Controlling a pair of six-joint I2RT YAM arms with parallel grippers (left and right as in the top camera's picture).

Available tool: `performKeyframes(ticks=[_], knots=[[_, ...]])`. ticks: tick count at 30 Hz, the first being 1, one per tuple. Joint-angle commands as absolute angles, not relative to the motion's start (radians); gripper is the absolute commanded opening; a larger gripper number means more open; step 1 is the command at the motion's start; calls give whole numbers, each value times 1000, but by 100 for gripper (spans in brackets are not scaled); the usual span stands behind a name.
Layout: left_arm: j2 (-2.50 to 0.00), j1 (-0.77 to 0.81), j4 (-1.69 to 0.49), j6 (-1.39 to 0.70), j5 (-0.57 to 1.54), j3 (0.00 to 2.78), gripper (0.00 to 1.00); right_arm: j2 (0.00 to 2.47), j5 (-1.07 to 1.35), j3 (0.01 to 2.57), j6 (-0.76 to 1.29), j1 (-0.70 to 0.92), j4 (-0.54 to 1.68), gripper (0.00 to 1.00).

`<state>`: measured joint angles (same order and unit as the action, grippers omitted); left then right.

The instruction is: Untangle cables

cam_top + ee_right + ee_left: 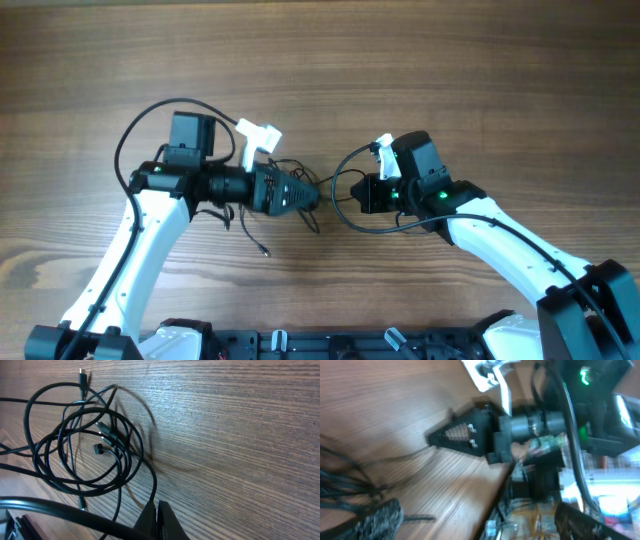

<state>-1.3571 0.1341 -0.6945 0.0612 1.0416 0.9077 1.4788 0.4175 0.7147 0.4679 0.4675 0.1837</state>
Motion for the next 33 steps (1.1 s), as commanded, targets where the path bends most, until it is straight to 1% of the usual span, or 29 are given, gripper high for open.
performKeyframes(ticks=[1,3,4,5,7,10,12,14,16,18,21,23,25,26,28,30,31,33], knots=[[-1357,131,-635,-458,730,913,100,1466,426,720,474,466,178,4],[-1357,152,-654,-672,577,913,100,1466,426,720,474,466,178,4],[-1357,162,-654,-720,566,912,100,1466,427,720,474,466,180,4],[-1357,191,-661,-810,588,911,100,1466,426,720,474,466,181,4],[-1356,273,-659,-816,627,910,100,1466,426,720,474,466,178,4],[-1346,310,-654,-845,626,910,99,1466,426,720,474,466,181,4],[-1344,327,-701,-910,588,910,93,1466,426,720,474,466,179,4],[-1343,342,-797,-989,455,910,88,1466,426,720,474,466,181,4],[-1343,366,-846,-1041,305,909,87,1466,426,720,474,466,181,4],[-1343,417,-801,-1041,196,907,89,1466,426,720,475,466,178,4],[-1343,510,-701,-1041,110,907,94,1466,426,720,475,466,178,4],[-1343,561,-683,-1065,20,907,95,1466,426,720,475,466,180,4],[-1352,586,-688,-1086,-7,907,94,1466,427,720,475,466,180,4],[-1372,596,-687,-1087,-18,907,84,1466,427,720,475,466,180,4],[-1396,606,-683,-1112,-56,905,76,1466,427,720,475,466,180,4],[-1427,617,-654,-1120,-86,900,60,1466,427,720,475,466,180,4],[-1447,622,-633,-1120,-95,900,57,1466,426,720,474,466,180,4],[-1482,630,-575,-1120,-95,900,54,1466,428,720,475,465,172,4]])
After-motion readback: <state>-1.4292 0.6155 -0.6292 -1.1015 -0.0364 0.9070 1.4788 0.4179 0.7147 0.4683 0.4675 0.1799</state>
